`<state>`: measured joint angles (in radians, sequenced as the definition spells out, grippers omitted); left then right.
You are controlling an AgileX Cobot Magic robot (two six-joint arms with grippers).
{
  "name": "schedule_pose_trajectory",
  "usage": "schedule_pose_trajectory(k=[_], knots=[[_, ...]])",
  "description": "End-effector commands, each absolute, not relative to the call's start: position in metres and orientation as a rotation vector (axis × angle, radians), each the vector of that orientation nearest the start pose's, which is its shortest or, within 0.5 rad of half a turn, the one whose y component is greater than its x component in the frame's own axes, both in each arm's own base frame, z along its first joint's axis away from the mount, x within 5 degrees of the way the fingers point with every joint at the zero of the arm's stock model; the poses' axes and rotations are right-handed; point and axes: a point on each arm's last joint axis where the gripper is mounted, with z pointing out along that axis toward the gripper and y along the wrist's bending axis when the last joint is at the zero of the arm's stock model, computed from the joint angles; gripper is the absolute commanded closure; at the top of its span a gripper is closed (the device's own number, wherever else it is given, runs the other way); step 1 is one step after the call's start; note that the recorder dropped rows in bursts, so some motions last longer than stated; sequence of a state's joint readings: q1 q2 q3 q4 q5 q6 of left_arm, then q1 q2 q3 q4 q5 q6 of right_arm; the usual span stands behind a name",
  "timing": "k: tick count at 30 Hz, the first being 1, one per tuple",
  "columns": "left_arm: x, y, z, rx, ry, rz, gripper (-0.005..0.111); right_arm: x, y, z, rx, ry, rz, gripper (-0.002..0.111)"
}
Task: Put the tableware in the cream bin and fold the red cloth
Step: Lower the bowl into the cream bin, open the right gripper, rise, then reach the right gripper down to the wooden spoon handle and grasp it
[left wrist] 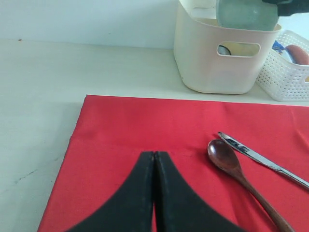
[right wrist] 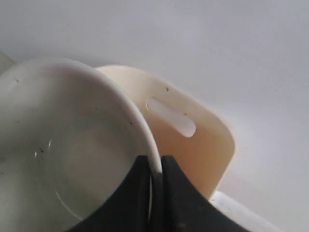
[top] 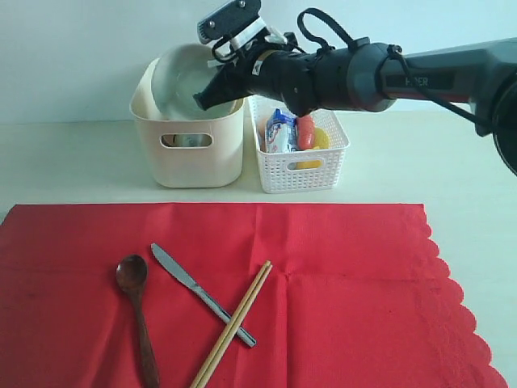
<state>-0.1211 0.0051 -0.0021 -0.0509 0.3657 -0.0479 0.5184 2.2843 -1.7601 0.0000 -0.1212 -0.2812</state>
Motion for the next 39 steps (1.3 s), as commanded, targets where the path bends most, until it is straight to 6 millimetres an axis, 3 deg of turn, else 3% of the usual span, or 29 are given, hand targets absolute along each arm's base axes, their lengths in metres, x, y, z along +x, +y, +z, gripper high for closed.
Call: schedule_pose_trajectory(k=[1, 11, 14, 18, 21, 23, 31, 39], knots=[[0.053, -0.008, 0.181, 0.026, 1.843, -0.172, 0.107, 0.467, 0.263, 0.192, -0.761, 1.787, 0.147, 0.108], [0.053, -0.008, 0.181, 0.026, 1.843, -0.172, 0.107, 0.460, 0.259, 0.194, -0.803, 1.902, 0.140, 0.107], [0.053, -0.008, 0.181, 0.026, 1.843, -0.172, 0.107, 0.460, 0.259, 0.193, -0.804, 1.904, 0.140, 0.094], [0.053, -0.008, 0.181, 0.026, 1.843, -0.172, 0.107, 0.459, 0.259, 0.202, -0.798, 1.889, 0.141, 0.062], [0.053, -0.008, 0.181, 0.026, 1.843, -0.172, 0.107, 0.456, 0.257, 0.222, -0.762, 1.863, 0.159, 0.050], [0.053, -0.008, 0.181, 0.026, 1.843, -0.172, 0.107, 0.453, 0.255, 0.237, -0.731, 1.860, 0.178, 0.048], [0.053, -0.008, 0.181, 0.026, 1.843, -0.172, 0.107, 0.426, 0.240, 0.301, -0.690, 1.922, 0.211, 0.049], [0.053, -0.008, 0.181, 0.026, 1.843, -0.172, 0.107, 0.392, 0.223, 0.336, -0.698, 2.089, 0.239, 0.049]])
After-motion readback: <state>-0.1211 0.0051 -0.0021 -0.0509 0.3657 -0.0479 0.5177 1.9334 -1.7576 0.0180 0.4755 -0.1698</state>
